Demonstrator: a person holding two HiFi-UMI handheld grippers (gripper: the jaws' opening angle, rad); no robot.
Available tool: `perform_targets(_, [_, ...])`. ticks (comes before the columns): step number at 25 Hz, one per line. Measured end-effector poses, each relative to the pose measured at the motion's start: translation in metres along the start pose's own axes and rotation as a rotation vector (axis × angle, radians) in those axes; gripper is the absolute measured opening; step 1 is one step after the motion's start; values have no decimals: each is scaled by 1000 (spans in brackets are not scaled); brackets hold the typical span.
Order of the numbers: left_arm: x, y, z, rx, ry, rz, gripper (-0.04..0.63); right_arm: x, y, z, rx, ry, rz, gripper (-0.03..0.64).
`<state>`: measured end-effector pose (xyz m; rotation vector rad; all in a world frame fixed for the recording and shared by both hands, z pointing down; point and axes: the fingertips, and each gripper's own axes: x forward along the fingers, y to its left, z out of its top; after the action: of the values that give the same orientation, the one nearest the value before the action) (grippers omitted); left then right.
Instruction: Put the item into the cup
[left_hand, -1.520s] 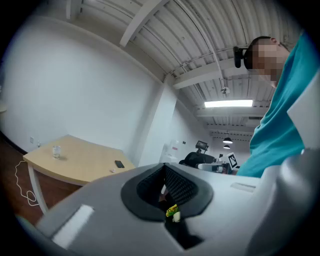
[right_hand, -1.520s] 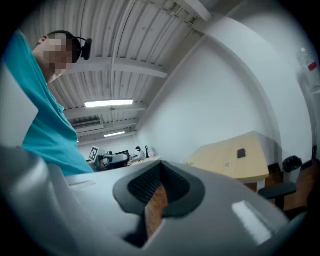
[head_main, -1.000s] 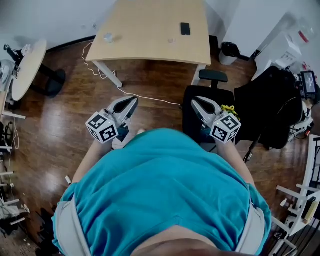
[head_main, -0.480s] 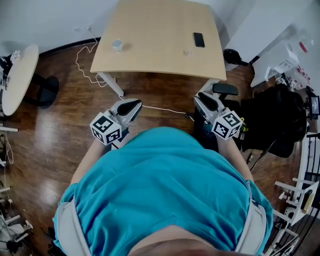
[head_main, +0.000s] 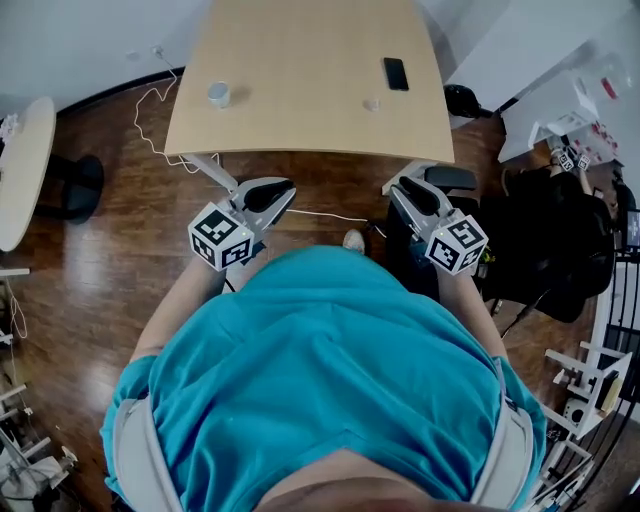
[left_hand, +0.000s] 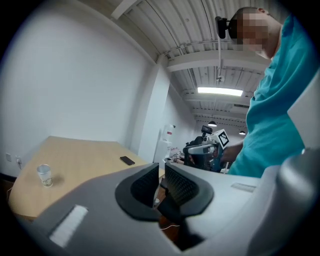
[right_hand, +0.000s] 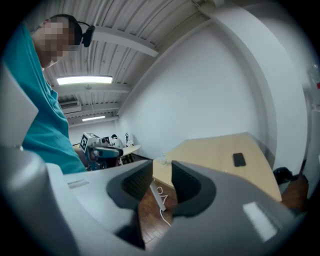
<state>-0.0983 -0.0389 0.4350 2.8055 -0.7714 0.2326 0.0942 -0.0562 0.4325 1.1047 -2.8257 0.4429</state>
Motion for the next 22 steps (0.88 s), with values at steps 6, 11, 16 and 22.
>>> perform_targets(6, [89, 39, 8, 21, 62, 83, 26, 13, -93, 6, 12, -33, 49, 109])
perform_targets(11, [157, 76, 8, -14, 129, 162, 43, 24, -151, 26, -29, -32, 129, 109])
perform_targets(16, [222, 120, -4, 29, 234, 193, 75, 35, -196, 31, -30, -31, 124, 109])
perform_targets(22, [286, 169, -37, 34, 333, 145, 126, 45, -221, 12, -17, -1, 51, 109])
